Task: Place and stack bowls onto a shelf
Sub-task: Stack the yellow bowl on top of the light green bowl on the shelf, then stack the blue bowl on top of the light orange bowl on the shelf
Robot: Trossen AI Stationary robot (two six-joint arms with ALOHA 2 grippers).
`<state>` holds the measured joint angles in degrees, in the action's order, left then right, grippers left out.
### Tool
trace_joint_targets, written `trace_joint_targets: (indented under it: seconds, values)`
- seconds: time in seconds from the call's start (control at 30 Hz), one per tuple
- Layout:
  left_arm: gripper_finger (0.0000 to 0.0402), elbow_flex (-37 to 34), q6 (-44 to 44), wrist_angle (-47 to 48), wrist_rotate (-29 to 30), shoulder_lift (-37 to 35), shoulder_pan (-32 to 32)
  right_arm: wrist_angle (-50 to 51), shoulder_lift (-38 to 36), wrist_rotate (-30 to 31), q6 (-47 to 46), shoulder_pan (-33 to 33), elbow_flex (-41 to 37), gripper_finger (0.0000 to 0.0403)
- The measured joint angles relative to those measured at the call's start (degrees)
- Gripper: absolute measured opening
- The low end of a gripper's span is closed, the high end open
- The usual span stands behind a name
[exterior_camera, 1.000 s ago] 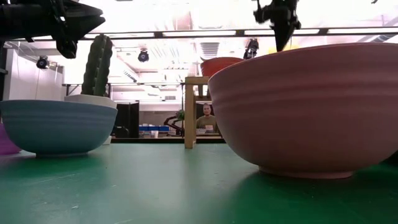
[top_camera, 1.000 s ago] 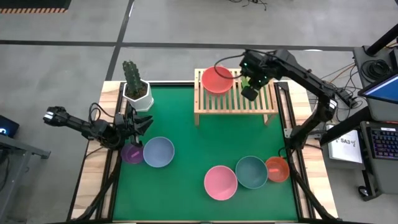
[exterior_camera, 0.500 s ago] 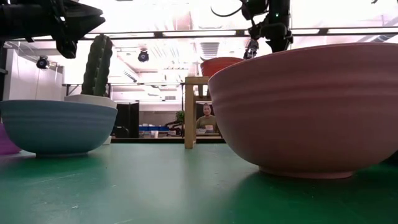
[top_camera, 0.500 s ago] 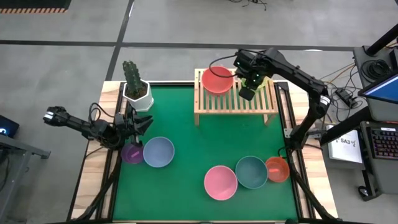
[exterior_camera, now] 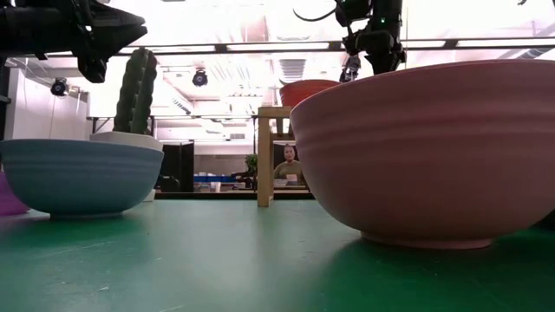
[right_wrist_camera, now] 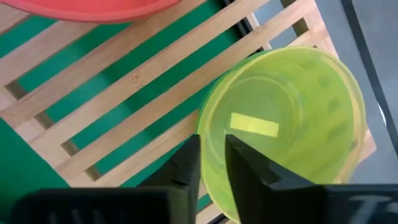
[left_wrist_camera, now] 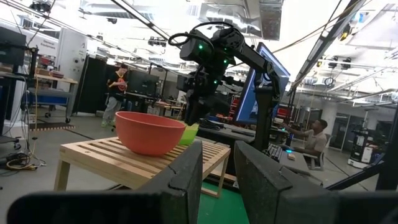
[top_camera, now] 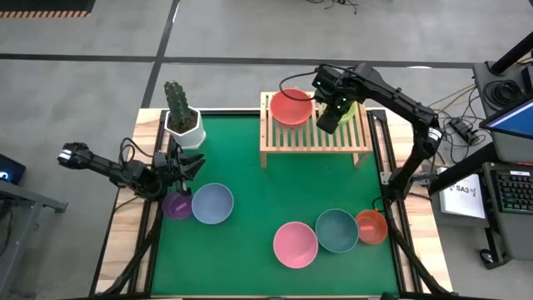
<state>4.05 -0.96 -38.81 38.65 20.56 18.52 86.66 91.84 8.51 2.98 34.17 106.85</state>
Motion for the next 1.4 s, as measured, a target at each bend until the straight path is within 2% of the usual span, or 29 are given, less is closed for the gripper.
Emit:
trace_joint_targets:
  seconds: [0.17,0.33,0.5,0.67,0.8,1.03,1.2,1.4]
  values:
    - [0.0077,0.0,-0.01,0.0,0.0,0.0,0.0,-0.14,-0.57,0.02,-1.48,0.0,0.46,0.0115]
    - [0.0077,0.0,0.01,0.0,0.0,0.0,0.0,-0.23,-2.45,-0.01,-3.4,-0.15,0.63,0.0135]
    - [0.0077,0.0,0.01,0.0,-0.02,0.0,0.0,-1.46,-5.08,0.0,-4.66,-0.17,0.47,0.0131]
    - [0.0077,0.0,0.01,0.0,-0.02,0.0,0.0,-5.9,-8.97,0.02,-5.56,-0.17,-3.15,0.0102]
    - [0.0077,0.0,0.01,0.0,-0.02,0.0,0.0,-11.1,-13.33,0.02,-6.67,-0.82,-9.43,0.0065]
    - [0.0077,0.0,0.01,0.0,-0.02,0.0,0.0,-28.24,-25.41,-0.07,-7.91,-6.43,-25.69,0.0016]
    - [0.0077,0.0,0.71,0.0,-0.02,0.0,0.0,-42.01,-33.08,-2.09,-8.4,-14.25,-37.05,0.0009]
    - [0.0077,0.0,7.24,0.0,-2.26,0.0,0.02,-52.75,-39.07,-2.1,-9.63,-26.85,-48.4,0.0009]
